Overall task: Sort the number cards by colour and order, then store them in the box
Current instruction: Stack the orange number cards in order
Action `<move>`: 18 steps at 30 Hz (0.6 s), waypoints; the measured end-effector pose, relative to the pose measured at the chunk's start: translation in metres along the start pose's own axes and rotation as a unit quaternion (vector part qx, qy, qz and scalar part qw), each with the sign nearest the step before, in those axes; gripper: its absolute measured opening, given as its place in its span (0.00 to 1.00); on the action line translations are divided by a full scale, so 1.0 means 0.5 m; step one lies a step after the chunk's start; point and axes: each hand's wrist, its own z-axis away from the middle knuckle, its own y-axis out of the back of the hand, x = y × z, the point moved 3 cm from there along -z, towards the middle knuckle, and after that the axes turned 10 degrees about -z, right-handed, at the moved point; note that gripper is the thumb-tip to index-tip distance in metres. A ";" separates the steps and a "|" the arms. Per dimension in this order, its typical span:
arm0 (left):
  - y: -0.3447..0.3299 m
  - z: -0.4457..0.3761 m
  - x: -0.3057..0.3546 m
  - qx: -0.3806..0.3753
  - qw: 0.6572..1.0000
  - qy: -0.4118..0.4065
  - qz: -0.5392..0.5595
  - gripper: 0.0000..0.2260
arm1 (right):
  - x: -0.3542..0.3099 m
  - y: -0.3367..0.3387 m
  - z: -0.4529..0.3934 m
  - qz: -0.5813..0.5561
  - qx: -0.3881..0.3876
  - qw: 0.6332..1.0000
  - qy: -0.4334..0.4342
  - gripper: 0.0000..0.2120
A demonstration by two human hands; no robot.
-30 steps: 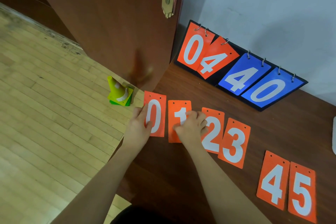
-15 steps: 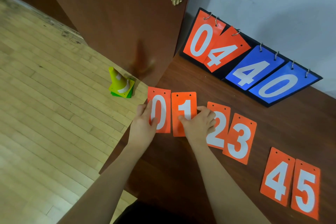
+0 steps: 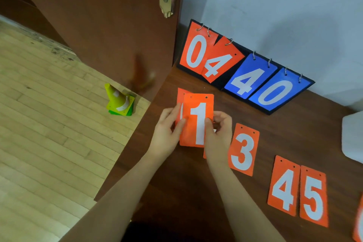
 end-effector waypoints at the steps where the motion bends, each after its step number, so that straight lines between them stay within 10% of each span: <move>1: -0.009 -0.003 0.012 -0.005 1.000 0.003 0.013 0.23 | 0.001 0.004 -0.001 0.005 -0.004 1.000 0.001 0.10; 10: 0.000 -0.017 0.005 0.041 0.997 0.053 -0.043 0.25 | 0.097 0.097 -0.019 0.310 0.022 0.945 -0.105 0.27; 18: -0.001 0.003 -0.021 0.032 0.995 0.051 -0.079 0.25 | 0.113 0.068 -0.018 0.329 -0.004 0.938 -0.107 0.33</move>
